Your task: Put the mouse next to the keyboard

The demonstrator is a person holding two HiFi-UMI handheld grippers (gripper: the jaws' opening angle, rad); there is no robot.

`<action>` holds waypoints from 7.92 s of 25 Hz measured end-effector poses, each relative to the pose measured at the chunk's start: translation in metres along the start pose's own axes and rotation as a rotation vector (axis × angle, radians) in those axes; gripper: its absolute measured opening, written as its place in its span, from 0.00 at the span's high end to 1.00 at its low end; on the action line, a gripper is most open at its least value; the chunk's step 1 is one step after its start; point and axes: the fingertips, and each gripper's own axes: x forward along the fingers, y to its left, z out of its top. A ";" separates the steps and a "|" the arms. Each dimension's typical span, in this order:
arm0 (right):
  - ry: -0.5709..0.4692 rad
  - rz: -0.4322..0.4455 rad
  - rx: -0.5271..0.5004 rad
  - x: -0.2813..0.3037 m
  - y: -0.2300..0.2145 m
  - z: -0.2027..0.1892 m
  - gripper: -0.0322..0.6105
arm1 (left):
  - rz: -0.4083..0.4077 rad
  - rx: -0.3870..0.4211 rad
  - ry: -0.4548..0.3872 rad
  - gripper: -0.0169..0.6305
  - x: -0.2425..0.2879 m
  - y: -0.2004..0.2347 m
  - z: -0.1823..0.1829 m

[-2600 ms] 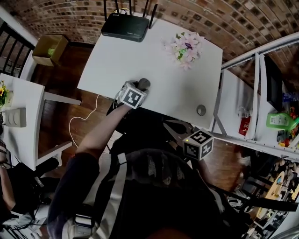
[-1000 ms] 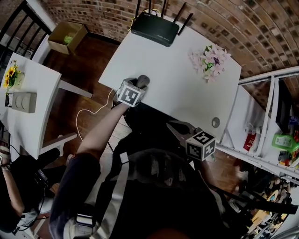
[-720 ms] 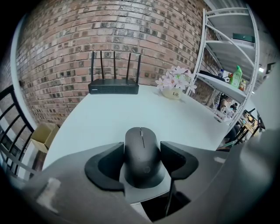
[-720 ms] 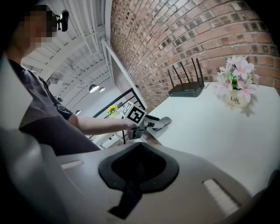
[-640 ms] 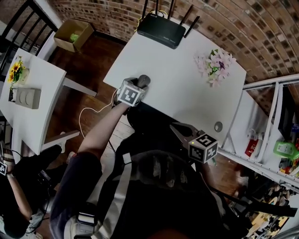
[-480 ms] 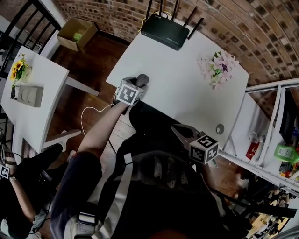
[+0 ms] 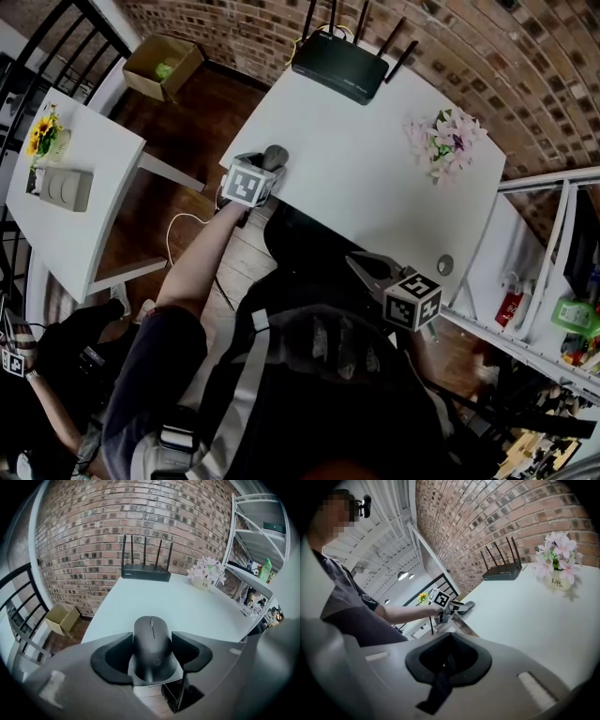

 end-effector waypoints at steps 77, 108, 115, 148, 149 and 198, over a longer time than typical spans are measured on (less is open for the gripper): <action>-0.045 -0.121 0.088 -0.016 0.003 -0.029 0.94 | 0.057 -0.126 -0.054 0.57 -0.011 0.080 0.006; -0.100 -0.111 0.125 -0.065 -0.023 -0.051 0.94 | 0.082 -0.163 -0.029 0.57 0.004 0.032 0.012; -0.100 -0.111 0.130 -0.075 -0.028 -0.052 0.94 | 0.071 -0.157 -0.029 0.57 0.008 0.016 0.015; -0.138 -0.063 0.122 -0.123 -0.060 -0.067 0.94 | 0.034 -0.145 0.034 0.57 0.024 -0.072 0.016; -0.138 -0.061 0.122 -0.124 -0.060 -0.067 0.94 | 0.032 -0.143 0.035 0.57 0.025 -0.075 0.017; -0.187 -0.064 0.156 -0.197 -0.098 -0.115 0.94 | -0.070 0.005 0.086 0.56 0.055 -0.238 0.022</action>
